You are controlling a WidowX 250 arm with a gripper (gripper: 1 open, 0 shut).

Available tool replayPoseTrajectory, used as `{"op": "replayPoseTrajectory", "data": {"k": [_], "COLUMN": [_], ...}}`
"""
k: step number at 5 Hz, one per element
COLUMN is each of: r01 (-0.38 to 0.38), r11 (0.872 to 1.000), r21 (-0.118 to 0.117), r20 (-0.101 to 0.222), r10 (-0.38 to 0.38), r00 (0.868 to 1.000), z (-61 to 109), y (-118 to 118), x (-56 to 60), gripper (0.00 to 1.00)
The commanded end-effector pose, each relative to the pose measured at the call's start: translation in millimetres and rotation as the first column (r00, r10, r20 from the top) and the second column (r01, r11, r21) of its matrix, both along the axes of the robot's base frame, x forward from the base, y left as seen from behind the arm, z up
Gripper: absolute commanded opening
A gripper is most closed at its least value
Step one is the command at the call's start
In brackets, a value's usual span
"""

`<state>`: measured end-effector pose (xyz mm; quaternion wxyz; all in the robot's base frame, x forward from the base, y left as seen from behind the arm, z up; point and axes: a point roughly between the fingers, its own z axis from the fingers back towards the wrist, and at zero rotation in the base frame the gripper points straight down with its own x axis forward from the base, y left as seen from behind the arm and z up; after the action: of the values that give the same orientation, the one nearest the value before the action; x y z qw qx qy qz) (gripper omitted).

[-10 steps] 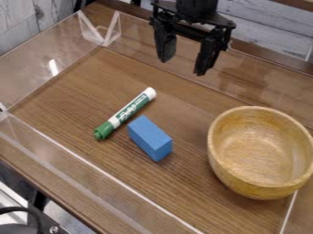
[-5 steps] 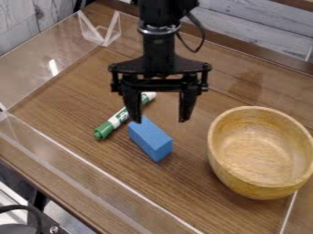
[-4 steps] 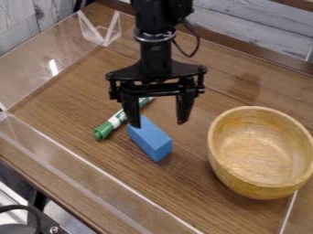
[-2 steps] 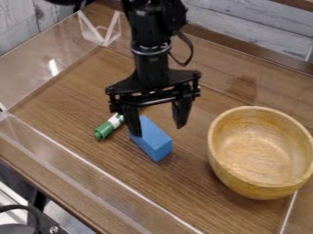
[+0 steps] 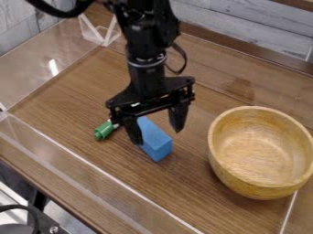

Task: Put the blue block in the brown bowl

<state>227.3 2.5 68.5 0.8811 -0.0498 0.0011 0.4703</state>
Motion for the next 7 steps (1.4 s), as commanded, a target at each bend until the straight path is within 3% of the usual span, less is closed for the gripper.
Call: {"op": "replayPoseTrajectory", "data": {"k": [1, 4, 7], "r01": [-0.033, -0.026, 0.023], "r11": [0.999, 1.000, 0.999], "r21": [-0.004, 0.003, 0.029], "r20": [0.038, 0.067, 0.098], "r10": [0.033, 0.026, -0.025], "r00": [0.999, 0.997, 0.995], "z": [-1.1, -9.2, -8.1], "y": [4.0, 8.2, 8.8], "x": [5.8, 8.6, 9.3], "gripper": [1.00, 1.00, 1.00]}}
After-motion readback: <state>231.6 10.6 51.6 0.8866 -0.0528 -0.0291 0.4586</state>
